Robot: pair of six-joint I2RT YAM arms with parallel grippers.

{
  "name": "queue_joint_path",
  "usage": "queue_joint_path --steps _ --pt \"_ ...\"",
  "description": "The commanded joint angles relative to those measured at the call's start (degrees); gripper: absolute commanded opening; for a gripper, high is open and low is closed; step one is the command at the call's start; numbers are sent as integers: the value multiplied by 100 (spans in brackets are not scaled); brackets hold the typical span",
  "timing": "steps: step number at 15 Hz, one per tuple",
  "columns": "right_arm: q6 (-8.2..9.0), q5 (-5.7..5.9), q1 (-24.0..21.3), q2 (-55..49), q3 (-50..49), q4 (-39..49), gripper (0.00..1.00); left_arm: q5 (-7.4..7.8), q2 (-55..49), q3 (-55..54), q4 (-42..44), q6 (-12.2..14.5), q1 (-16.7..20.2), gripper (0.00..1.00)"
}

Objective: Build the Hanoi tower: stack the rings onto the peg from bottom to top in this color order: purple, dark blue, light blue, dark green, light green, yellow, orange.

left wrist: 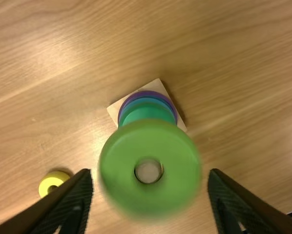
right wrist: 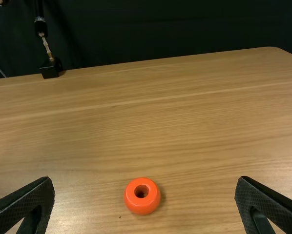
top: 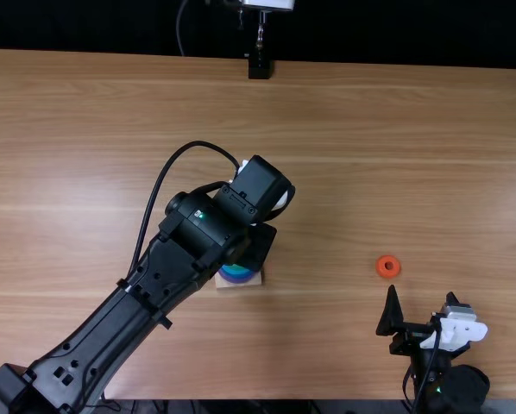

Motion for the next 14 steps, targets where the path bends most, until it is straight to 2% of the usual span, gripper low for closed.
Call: queue_joint_path --steps 1,7,10,13,14 --pt "13 70 -38 -73 -414 -439 100 -23 58 49 -166 -77 20 100" --pt "13 70 -38 -73 -414 -439 100 -44 -83 128 -293 -35 310 100" --pt "13 70 -38 -73 -414 -439 100 -23 -540 260 -103 -56 775 100" --pt "13 70 -38 -73 -414 -439 100 -23 -1111 5 783 -45 1338 100" --pt "13 70 -38 -73 -414 -439 100 -44 -1331 -390 1100 -45 1566 100"
